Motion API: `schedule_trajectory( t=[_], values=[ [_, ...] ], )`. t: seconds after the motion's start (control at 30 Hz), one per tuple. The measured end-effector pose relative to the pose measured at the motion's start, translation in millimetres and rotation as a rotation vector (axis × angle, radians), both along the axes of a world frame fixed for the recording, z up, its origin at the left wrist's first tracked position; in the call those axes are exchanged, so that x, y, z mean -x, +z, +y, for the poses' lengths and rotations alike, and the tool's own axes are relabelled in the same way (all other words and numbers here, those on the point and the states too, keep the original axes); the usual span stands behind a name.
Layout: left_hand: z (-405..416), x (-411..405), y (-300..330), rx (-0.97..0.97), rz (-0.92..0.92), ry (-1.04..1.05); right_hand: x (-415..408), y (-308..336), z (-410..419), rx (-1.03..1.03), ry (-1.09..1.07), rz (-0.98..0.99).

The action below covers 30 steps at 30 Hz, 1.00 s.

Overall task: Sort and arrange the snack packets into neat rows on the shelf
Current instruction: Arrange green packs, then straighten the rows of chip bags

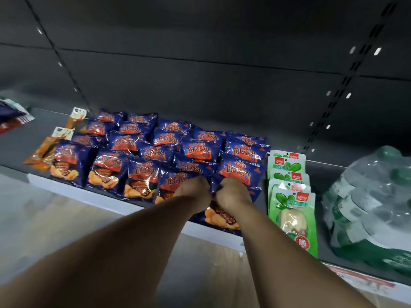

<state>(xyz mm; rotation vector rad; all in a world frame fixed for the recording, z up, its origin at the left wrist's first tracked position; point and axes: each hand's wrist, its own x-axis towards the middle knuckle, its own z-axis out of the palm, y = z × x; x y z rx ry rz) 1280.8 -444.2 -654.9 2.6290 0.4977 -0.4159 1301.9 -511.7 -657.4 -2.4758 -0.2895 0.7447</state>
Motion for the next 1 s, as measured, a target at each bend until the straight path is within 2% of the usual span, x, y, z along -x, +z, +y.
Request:
schedule_trajectory(
  t=[0.03, 0.1, 0.3, 0.53, 0.63, 0.83, 1.0],
  values=[
    [2, 4, 3, 0.028, -0.015, 0.024, -4, 0, -26, -0.074, -0.114, -0.109],
    [5, 8, 7, 0.081, -0.037, 0.07, -10, 5, -35, -0.051, -0.163, -0.13],
    [41, 20, 8, 0.089, -0.052, 0.072, 4, 18, 5, -0.064, -0.115, -0.122],
    [157, 49, 5, 0.111, -0.147, 0.131, 33, 18, 124, 0.042, -0.045, -0.173],
    [215, 70, 7, 0.196, -0.172, 0.213, 48, 19, 188, 0.054, -0.033, -0.172],
    [330, 101, 14, 0.231, -0.17, 0.291, 79, 30, 305, 0.093, -0.028, -0.202],
    [394, 124, 7, 0.293, -0.168, 0.313, 105, 34, 369, 0.133, -0.051, -0.208]
  ],
)
